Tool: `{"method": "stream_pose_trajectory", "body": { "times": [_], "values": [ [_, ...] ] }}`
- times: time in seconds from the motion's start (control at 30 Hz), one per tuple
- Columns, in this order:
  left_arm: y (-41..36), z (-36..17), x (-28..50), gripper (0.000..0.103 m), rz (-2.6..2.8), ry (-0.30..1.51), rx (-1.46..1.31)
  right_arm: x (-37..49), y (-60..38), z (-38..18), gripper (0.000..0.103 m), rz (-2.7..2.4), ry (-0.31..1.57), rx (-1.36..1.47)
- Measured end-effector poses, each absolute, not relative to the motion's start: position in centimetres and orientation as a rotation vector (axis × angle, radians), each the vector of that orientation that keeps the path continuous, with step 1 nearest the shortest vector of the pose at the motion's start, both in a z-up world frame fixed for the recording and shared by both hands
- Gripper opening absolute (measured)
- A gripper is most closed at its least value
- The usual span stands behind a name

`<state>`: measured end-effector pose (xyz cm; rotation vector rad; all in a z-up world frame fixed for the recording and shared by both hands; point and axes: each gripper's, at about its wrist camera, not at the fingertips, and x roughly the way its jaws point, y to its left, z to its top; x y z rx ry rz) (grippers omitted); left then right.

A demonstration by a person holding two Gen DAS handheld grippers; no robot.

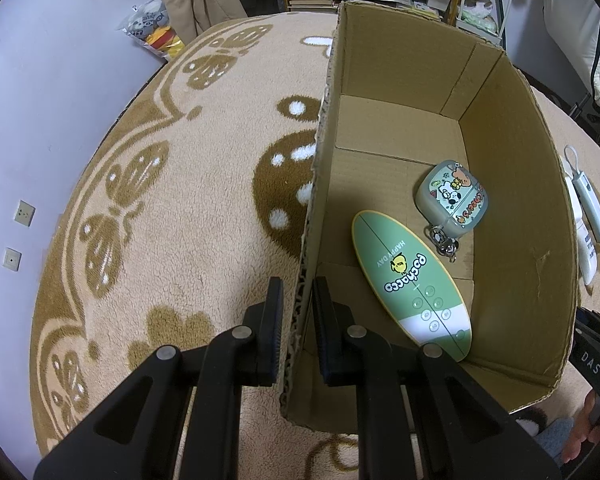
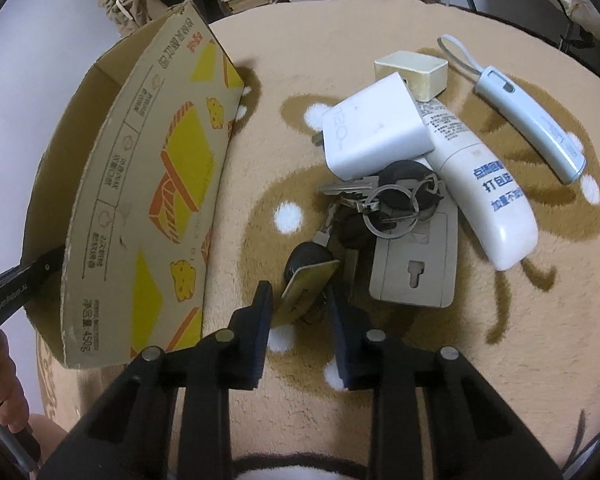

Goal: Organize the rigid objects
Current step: 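Move the right tool back to the pile toward the keys, then grasp the key tag with the right tool and release it into the box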

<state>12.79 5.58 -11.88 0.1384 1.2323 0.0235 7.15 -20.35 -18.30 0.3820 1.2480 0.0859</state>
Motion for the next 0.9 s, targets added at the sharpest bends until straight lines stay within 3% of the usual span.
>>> {"method": "stream_pose_trajectory", "body": {
  "times": [0.1, 0.23, 0.9],
  "values": [
    [5.6, -11.9, 12.7, 0.015, 0.024, 1.233, 0.136, 7.3, -20.3, -18.4, 0.012, 0.085, 1.228, 0.386],
    [5.5, -11.9, 12.8, 0.015, 0.024, 1.233, 0.138, 7.3, -20.0, -17.8, 0.005, 0.033, 1.212, 0.326],
    [5.5, -11.9, 12.8, 0.014, 0.024, 1.234, 0.136, 8.3, -21.6, -10.9, 0.005, 0.041, 1.024, 0.314]
  ]
}}
